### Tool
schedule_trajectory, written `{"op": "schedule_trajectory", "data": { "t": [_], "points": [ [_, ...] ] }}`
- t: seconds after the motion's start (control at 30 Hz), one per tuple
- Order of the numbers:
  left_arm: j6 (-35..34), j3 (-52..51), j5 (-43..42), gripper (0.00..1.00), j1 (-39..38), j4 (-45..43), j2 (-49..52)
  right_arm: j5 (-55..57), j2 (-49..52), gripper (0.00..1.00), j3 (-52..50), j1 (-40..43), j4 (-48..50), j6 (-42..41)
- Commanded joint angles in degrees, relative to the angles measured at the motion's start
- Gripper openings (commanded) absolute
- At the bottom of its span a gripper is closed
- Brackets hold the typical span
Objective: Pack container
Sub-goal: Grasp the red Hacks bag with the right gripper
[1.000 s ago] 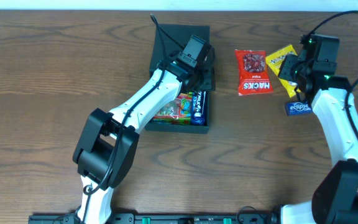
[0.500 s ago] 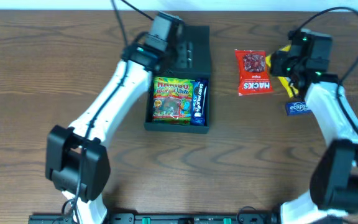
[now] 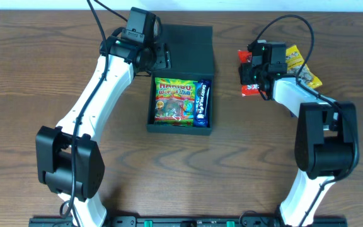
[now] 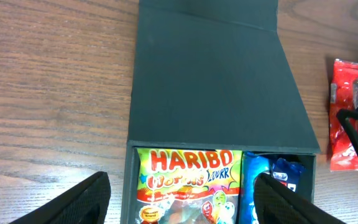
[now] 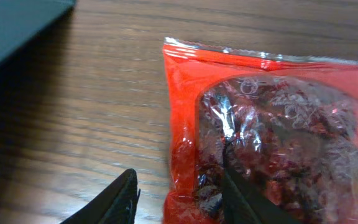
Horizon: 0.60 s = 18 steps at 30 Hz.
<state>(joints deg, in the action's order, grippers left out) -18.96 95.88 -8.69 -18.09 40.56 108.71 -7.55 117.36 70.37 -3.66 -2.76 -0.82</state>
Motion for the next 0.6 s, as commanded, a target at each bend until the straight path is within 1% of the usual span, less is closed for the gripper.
{"op": "schedule_trajectory", "data": {
  "t": [0.0, 0.03, 0.13, 0.2, 0.23, 0.27, 0.3, 0.43, 0.47, 0.5, 0.57],
  "points": [
    [2.3, 0.7, -0.3, 0.75, 0.2, 0.4, -1.0, 6.8, 1.5, 0.42, 0.9, -0.5, -0.3, -1.1],
    [2.3, 0.7, -0.3, 0.75, 0.2, 0.4, -1.0, 7.4, 1.6, 0.41, 0.9, -0.5, -0.2, -1.1],
    [2.3, 0.7, -0.3, 0.75, 0.2, 0.3, -1.1, 7.8, 1.9, 0.31, 0.9, -0.5, -0.6, -1.0],
    [2.3, 0.7, -0.3, 0.75, 0.2, 0.3, -1.2, 7.8, 2.4, 0.21, 0.9, -0.5, -1.0, -1.0],
    [2.3, 0.7, -0.3, 0.75, 0.2, 0.2, -1.2, 7.8, 2.8, 0.14, 0.9, -0.5, -1.4, -1.0],
    [2.3, 0.7, -0.3, 0.75, 0.2, 0.1, -1.2, 7.8, 3.3, 0.04, 0.9, -0.5, -2.1, -1.0],
    [2.3, 0.7, -0.3, 0.75, 0.2, -0.1, -1.2, 7.8, 3.6, 0.01, 0.9, -0.5, -2.7, -1.1],
    [3.0, 0.7, -0.3, 0.75, 0.2, -0.2, -1.2, 7.7, 3.9, 0.02, 0.9, -0.6, -5.7, -1.0],
    [3.2, 0.7, -0.3, 0.75, 0.2, -0.2, -1.2, 7.3, 3.8, 0.05, 0.9, -0.6, -6.1, -1.0],
    [3.5, 0.7, -0.3, 0.75, 0.2, -0.2, -1.2, 7.2, 3.6, 0.01, 0.9, -0.6, -6.4, -1.1],
    [3.6, 0.7, -0.3, 0.75, 0.2, -0.3, -1.2, 7.1, 3.0, 0.01, 0.9, -0.7, -7.1, -1.1]
  ]
}}
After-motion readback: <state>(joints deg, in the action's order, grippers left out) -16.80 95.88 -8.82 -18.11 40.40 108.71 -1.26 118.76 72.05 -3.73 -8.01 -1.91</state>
